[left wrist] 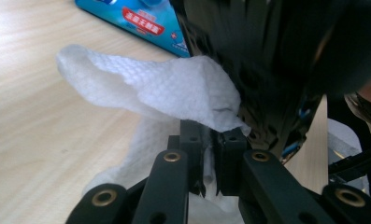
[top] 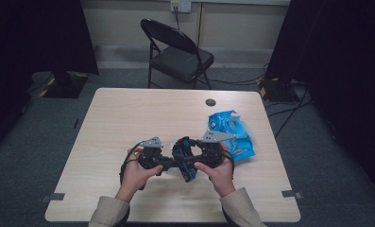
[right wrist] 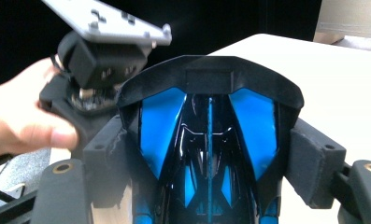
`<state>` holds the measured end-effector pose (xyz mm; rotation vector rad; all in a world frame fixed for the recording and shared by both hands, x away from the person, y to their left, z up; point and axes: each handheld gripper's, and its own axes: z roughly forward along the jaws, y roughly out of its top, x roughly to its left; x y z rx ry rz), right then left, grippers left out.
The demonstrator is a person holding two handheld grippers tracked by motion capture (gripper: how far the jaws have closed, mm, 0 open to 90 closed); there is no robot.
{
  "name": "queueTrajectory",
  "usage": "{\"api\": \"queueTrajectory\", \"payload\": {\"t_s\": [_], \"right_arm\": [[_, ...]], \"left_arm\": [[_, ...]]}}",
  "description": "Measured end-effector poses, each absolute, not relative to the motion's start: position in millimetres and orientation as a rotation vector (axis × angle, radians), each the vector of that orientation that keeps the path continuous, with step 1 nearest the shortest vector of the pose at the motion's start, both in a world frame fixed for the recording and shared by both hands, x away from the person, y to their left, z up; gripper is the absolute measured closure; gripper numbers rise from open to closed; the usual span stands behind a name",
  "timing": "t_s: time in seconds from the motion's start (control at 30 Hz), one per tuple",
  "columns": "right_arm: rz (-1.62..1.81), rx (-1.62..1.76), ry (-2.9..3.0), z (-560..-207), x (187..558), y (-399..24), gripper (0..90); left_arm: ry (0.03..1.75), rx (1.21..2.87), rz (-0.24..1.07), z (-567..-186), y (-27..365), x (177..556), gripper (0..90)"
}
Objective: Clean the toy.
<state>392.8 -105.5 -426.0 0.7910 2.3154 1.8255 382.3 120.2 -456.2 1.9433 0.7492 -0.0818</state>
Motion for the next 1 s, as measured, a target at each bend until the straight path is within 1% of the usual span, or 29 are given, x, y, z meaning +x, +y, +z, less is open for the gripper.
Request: {"api": "queueTrajectory", "payload": {"t_s": [0.33, 0.5, 0.6, 0.77, 1.0], "right_arm": [[1.838, 0.801, 2.303, -424.4, 393.8, -108.6, 25.9], [1.842, 0.805, 2.292, -424.0, 394.2, -110.7, 25.9], [1.841, 0.803, 2.292, -423.1, 393.9, -111.4, 25.9], [1.849, 0.79, 2.302, -423.7, 393.7, -109.9, 25.9], [1.836, 0.765, 2.332, -426.4, 391.4, -103.5, 25.9]], "left_arm": [[0.755, 1.965, -0.153, -482.7, 109.3, 372.3, 84.0], [0.779, 1.967, -0.144, -484.3, 114.4, 374.5, 83.8], [0.805, 1.947, -0.108, -476.0, 126.2, 379.8, 83.7], [0.817, 1.907, -0.036, -450.2, 145.1, 390.4, 83.8], [0.8, 1.884, 0.025, -425.7, 150.1, 399.2, 83.8]]}}
